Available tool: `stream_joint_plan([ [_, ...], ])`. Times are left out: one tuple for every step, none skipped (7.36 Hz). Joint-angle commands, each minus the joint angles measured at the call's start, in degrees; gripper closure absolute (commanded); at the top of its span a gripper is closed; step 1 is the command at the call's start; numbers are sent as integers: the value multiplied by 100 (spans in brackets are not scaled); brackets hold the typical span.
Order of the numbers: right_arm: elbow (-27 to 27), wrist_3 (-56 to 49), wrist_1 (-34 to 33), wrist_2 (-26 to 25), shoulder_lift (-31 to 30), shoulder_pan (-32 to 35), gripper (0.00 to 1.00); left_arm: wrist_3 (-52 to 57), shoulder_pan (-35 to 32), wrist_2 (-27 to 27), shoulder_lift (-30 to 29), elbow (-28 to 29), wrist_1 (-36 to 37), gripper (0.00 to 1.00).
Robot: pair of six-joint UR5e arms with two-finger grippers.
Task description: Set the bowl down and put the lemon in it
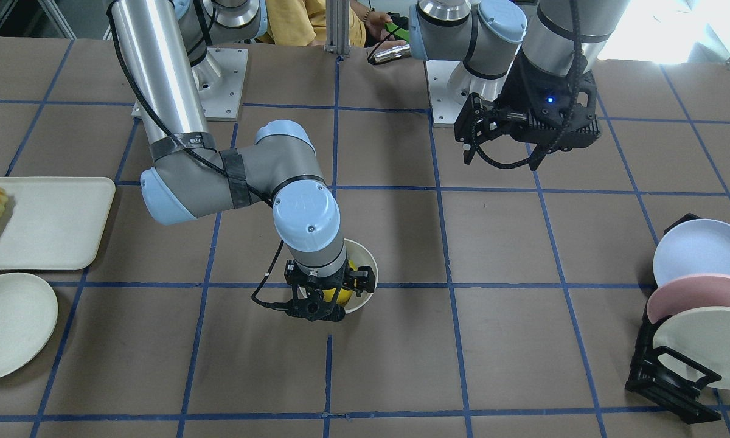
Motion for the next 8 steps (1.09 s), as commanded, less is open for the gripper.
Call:
stream_joint_plan([
  [-83, -167, 853, -29, -778, -165, 0, 0, -3, 8, 1, -22, 0, 0],
  [-119, -438, 1225, -64, -1061, -480, 0, -9, -3, 8, -7, -5, 0, 0],
  [-154, -876, 1681, -90, -1316, -927, 0, -9, -3, 8, -7, 4, 0, 0],
  [-84, -1655, 1834, -134, -1588, -1427, 0, -9, -3, 8, -7, -5, 0, 0],
  [-32, -2237, 1844, -265, -1800, -1920, 0, -9, -3, -1, -7, -5, 0, 0],
  [4, -2251, 2070, -188, -1915, -2290, 0, -9, -3, -1, -7, -5, 0, 0],
  [4, -2243, 2525, -178, -1977, -2433, 0, -9, -3, -1, -7, -5, 0, 0],
  [13, -2234, 2660, -239, -2239, -2408, 0, -9, -3, -1, -7, -13, 0, 0],
])
